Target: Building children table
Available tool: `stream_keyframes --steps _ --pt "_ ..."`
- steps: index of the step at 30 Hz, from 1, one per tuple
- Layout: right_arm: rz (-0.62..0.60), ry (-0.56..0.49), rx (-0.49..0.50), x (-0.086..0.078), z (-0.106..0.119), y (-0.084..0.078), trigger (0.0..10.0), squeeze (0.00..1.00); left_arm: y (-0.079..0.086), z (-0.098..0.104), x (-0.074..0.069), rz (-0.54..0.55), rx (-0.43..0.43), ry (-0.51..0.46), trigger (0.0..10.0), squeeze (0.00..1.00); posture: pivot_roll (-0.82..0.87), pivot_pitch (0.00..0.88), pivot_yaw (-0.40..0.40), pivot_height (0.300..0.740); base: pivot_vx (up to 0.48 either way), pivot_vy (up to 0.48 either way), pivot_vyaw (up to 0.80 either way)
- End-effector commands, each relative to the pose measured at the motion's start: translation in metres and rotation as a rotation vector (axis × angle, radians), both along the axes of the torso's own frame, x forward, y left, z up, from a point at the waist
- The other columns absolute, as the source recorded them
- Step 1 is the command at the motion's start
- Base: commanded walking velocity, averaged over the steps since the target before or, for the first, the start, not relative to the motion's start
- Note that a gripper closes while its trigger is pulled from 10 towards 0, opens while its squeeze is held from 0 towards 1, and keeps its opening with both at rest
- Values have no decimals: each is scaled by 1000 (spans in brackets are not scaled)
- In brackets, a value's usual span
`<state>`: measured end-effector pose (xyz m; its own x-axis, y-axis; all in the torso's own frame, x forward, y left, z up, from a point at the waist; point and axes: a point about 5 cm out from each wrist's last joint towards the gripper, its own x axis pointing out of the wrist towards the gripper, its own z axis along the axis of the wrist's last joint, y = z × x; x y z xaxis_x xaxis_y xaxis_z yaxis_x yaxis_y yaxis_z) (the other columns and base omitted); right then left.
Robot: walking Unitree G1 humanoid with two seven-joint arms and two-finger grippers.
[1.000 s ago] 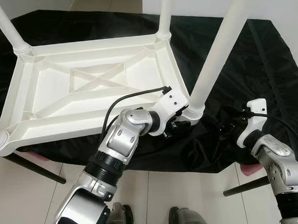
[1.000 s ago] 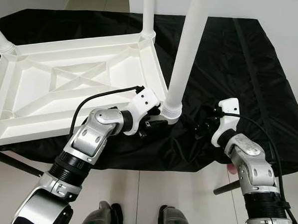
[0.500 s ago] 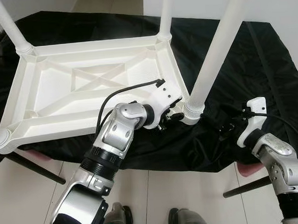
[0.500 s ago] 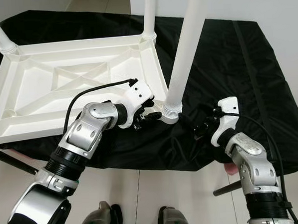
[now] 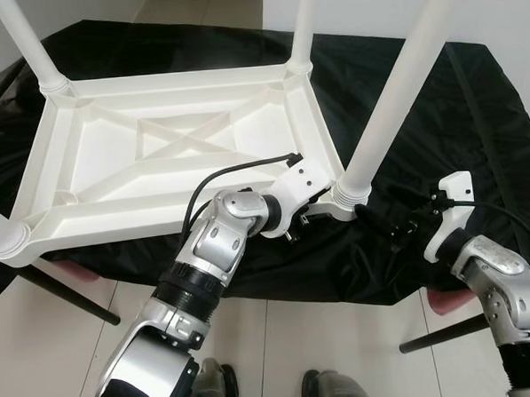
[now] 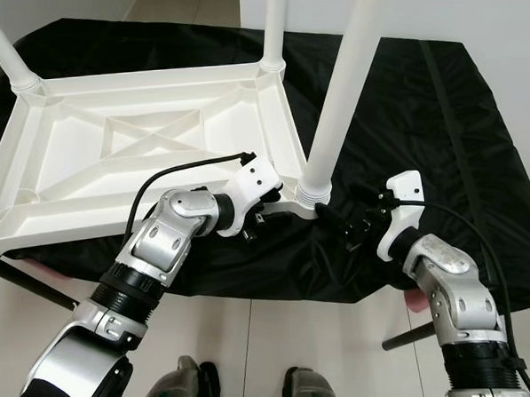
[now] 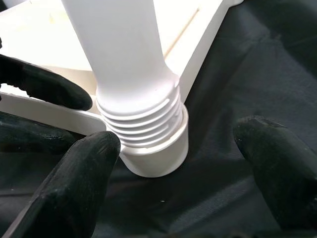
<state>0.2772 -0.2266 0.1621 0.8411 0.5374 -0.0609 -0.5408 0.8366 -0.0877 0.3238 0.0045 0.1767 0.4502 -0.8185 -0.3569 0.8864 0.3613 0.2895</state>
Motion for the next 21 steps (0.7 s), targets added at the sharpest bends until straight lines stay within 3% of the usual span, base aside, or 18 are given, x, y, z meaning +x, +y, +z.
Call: stream_keyframes --steps 1,13,21 --pt "4 21 1 -4 -2 -3 10000 0 6 -8 11 217 31 -88 10000 0 -63 120 9 740 0 0 0" --pt "4 28 4 -10 -1 -6 10000 0 7 -8 16 232 53 -111 10000 0 -71 129 23 740 0 0 0" --pt "26 1 -6 -15 5 -11 10000 0 16 24 9 181 -77 -130 10000 0 -66 130 27 740 0 0 0"
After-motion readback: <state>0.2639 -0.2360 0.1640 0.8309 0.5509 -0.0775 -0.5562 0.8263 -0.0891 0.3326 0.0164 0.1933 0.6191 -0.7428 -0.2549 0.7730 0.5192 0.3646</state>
